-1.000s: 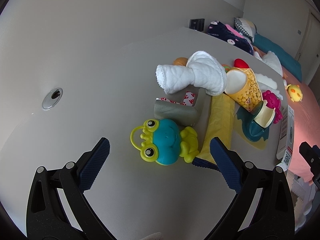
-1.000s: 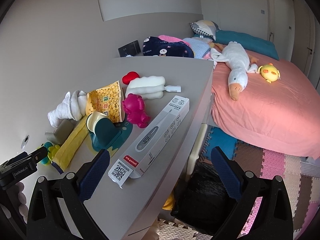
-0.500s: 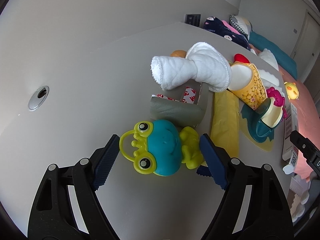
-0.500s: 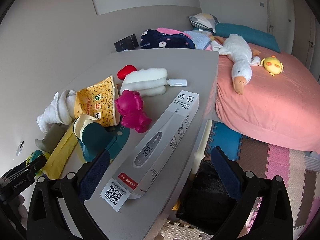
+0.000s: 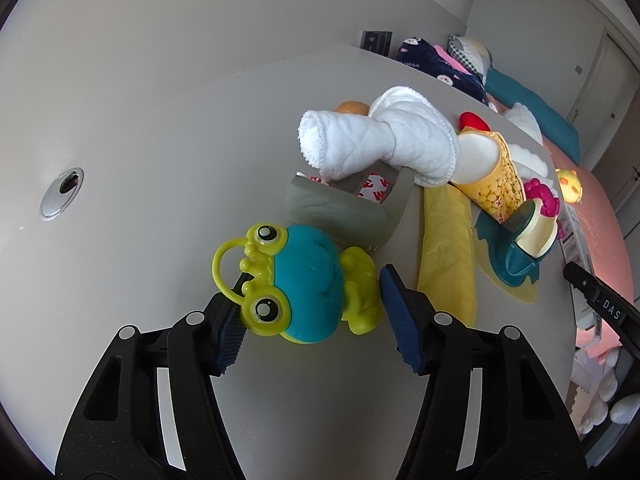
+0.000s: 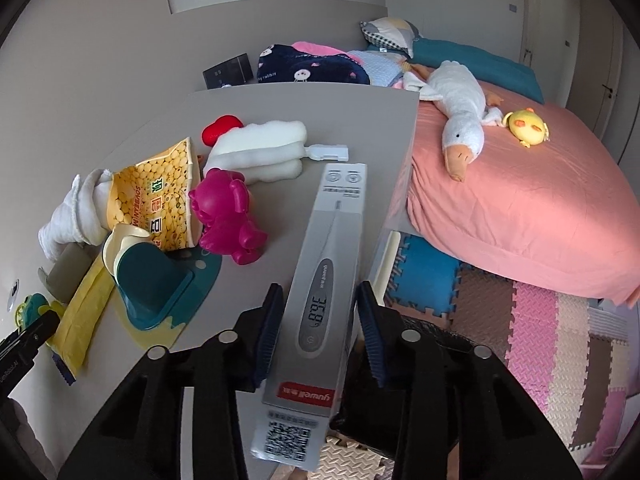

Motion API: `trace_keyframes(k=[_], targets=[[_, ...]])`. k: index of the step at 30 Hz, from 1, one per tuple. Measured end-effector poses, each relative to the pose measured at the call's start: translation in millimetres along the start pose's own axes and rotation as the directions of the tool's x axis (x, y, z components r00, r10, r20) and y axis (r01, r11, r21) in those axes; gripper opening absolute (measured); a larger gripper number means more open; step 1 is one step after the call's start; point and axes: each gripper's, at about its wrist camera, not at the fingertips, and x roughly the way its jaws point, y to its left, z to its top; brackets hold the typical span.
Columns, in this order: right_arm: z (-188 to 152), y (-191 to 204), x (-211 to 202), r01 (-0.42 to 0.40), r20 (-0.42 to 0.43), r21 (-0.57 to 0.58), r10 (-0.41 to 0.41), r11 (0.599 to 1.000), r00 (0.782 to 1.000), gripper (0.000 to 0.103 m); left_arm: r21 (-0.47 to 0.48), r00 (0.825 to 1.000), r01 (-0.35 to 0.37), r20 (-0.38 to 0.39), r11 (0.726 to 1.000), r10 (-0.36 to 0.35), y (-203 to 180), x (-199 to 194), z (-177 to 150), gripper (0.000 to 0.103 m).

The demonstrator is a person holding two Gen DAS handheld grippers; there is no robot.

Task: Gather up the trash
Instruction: 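Grasp the green frog toy with the left gripper while the right gripper grasps the white thermometer box, then carry the frog toy and thermometer box to the black bin and release both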

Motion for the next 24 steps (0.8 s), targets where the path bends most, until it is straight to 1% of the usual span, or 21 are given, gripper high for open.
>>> trace_keyframes(k=[1,2,5,6,12,19,24], targets=[[1,-5,-1,-0.032,-0.004,0.012,0.032,0.999,0.999,0.029,-0.001,1.0,0.003,0.002,1.0,-0.003,-1,0,2,0.059],[1,-8,-2,-0.05,-0.007,0.023,0.05,0.998,0.999,0.028,0.002,1.0,0.006,0.007,1.0,-0.006,-1,-1,2,0.054],[2,-11,-10,-0.046,0.016,0.02,0.046,0.999,0.999,0.028,-0.001,1.0,0.015,0.026,1.0,-0.015,-2,-8,5,0.046],[3,-11,-14,-0.05,0.021,0.021,0.05,0.999,0.999,0.028,-0.002,0.999,0.018,0.033,1.0,-0.017,-2,-10,6,0.044],[2,-13,-33,-0.065,0.048,0.004,0.065,0.998,0.997,0.028,0.011,0.999,0.007,0.034,1.0,-0.007,-7,-13,7,0.044],[0,-16,-55,-0.091,0.077,-0.015,0.092,0.996,0.993,0.028,0.025,0.997,-0.008,0.076,1.0,0.006,-15,-31,4,0.044],[-2,-23,-67,-0.104,0.093,-0.026,0.106,0.994,0.99,0.028,0.036,0.994,-0.005,0.107,0.999,0.001,-25,-48,-1,0.044]])
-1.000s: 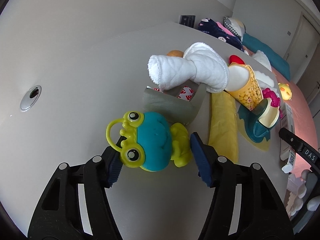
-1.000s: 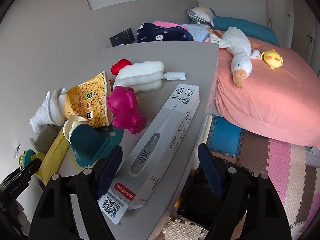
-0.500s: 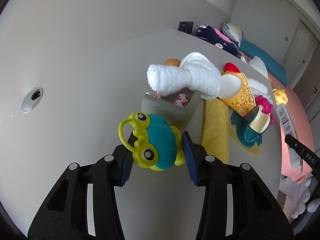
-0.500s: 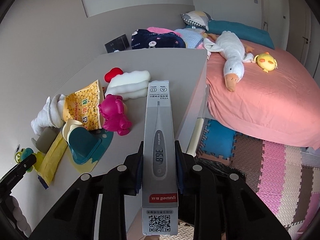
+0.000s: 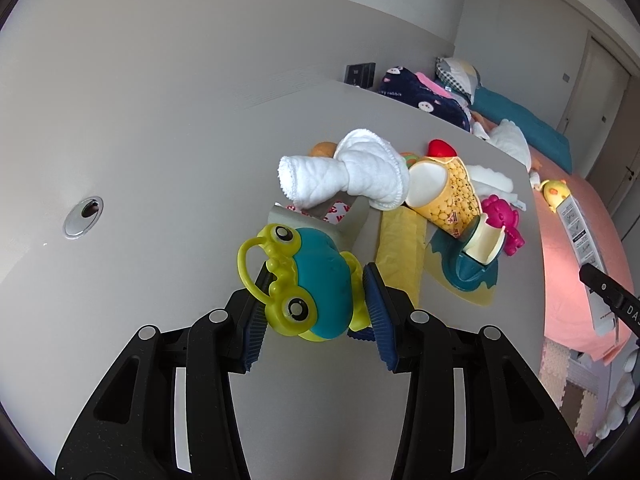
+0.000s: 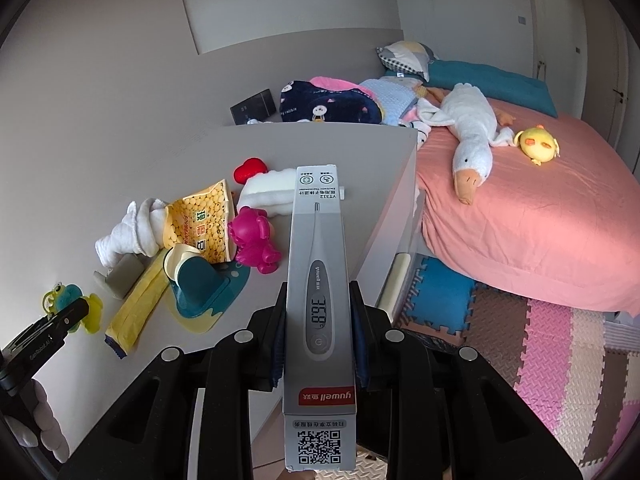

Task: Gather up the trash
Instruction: 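Carry the frog toy and thermometer box to the black bin and release both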

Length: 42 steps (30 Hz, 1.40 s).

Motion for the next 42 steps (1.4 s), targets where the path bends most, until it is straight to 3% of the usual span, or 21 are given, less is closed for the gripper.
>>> trace_keyframes(k=[11,20,42], targets=[[-3,-29,-27,0.01,0.028,0.017,-0.01,1.0,1.0,0.029,0.051,0.998,0.056,0.03,0.997,-0.057,-52,-21,2,0.044],[-7,-69,-41,0.05,0.031,0.049,-0.052,0.998,0.998,0.029,0.127,0.991,0.134,0.002,0.983,-0.136,-115,-17,1,0.044],[-19,-171,-48,0.204,-0.024,0.187,-0.203,0.961,0.979,0.029,0.302,0.945,0.324,-0.137,0.896,-0.295,-256,11,-19,0.044]])
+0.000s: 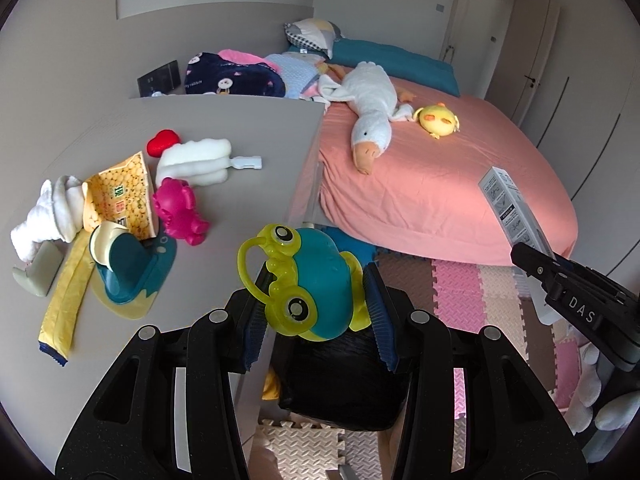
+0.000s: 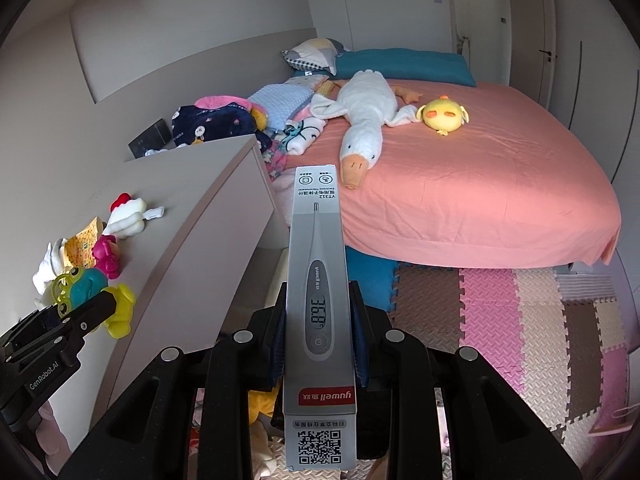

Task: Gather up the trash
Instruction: 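Carry the frog toy and thermometer box to the black bin and release both, then move both open grippers back over the desk items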

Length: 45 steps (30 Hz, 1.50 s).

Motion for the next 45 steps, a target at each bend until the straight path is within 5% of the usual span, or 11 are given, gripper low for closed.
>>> trace_keyframes(k=[14,15,16,17,18,32,45], targets=[[2,-37,24,0.021,-0.061,0.07,-0.017,0.997,0.998,0.033,0.107,0.988,0.098,-0.128,0.989,-0.084,-47,43,-9,0.045],[4,-39,27,0.026,-0.073,0.081,-0.02,0.996,0.997,0.05,0.11,0.985,0.106,-0.144,0.988,-0.09,-50,47,-10,0.049],[5,-41,27,0.038,-0.071,0.085,-0.032,0.996,0.997,0.058,0.114,0.986,0.091,-0.152,0.989,-0.073,-52,49,-11,0.068],[6,-43,26,0.058,-0.056,0.085,-0.053,0.995,0.997,0.066,0.122,0.987,0.07,-0.151,0.99,-0.052,-54,50,-12,0.086],[7,-44,24,0.078,-0.047,0.083,-0.075,0.993,0.996,0.066,0.13,0.989,0.059,-0.14,0.99,-0.04,-56,50,-13,0.088],[12,-43,21,0.073,-0.035,0.092,-0.07,0.993,0.997,0.067,0.171,0.99,0.083,-0.126,0.982,-0.061,-61,44,-11,0.088],[20,17,23,-0.004,-0.018,0.003,0.004,1.0,1.0,0.067,0.149,0.997,0.018,-0.07,0.989,-0.007,-19,20,-8,0.088]])
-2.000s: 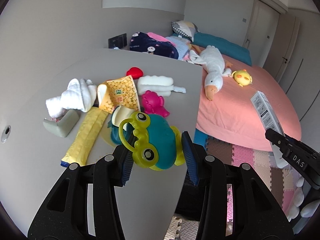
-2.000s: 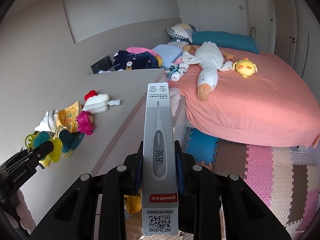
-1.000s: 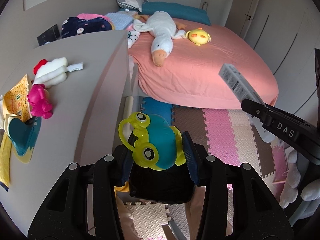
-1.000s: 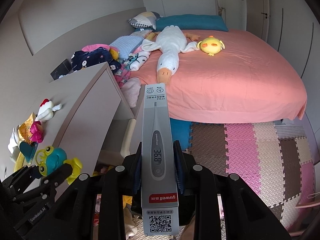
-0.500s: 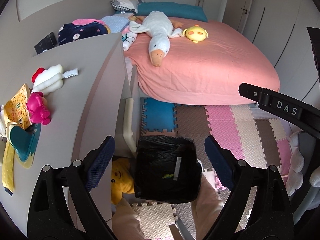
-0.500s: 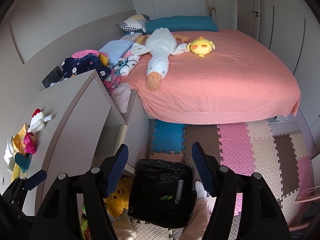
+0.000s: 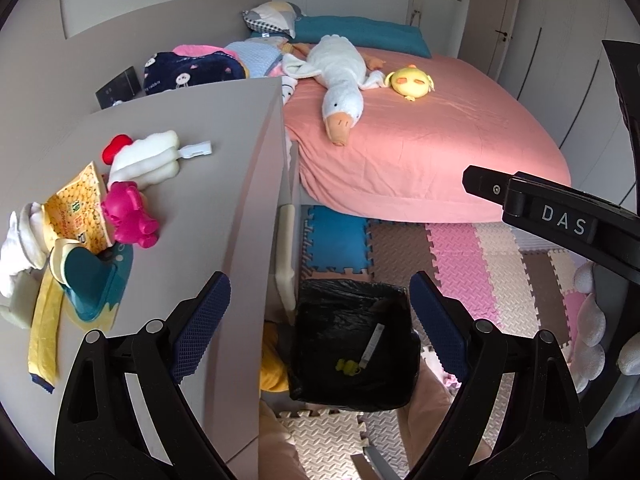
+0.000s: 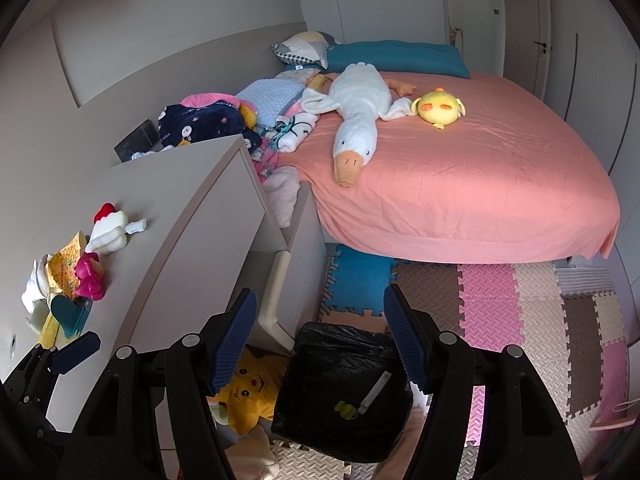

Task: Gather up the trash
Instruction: 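Move both open grippers back over the desk items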

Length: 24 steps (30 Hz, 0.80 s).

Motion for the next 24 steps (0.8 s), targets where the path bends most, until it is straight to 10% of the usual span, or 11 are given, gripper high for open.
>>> trace_keyframes(k=[24], targets=[[-6,132,28,-0.206,-0.071,-0.143,0.197,0.968,0.978,0.067,-0.259,0.978,-0.203,-0.001,0.944,0.21,161,-43,-47,0.086]])
